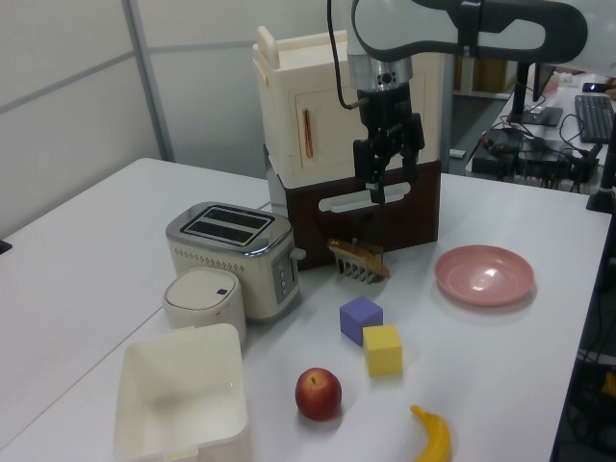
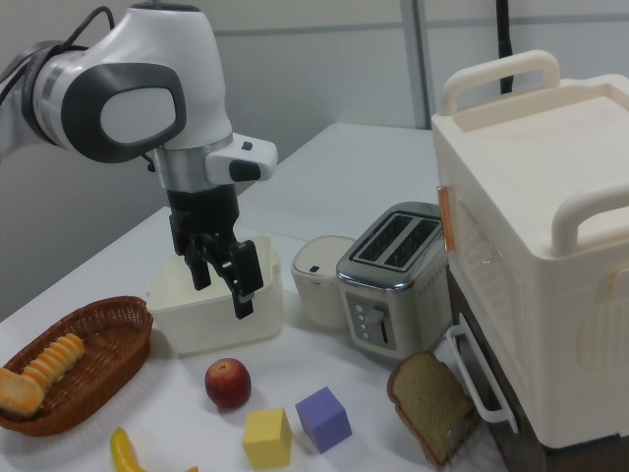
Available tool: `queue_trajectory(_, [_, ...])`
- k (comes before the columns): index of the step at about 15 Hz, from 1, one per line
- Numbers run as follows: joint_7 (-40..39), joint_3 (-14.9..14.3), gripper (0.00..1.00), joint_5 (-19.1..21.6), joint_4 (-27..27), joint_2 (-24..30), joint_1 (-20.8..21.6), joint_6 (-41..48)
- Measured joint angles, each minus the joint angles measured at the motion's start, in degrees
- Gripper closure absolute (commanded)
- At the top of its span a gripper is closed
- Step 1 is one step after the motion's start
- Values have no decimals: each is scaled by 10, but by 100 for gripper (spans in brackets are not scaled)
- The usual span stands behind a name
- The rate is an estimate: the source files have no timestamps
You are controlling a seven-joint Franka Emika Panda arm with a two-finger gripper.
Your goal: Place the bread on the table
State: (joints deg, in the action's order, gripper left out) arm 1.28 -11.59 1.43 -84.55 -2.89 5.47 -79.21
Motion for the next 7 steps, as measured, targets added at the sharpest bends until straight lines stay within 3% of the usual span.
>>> queue_trajectory(7, [-8,2,0,0,0,6,0,0])
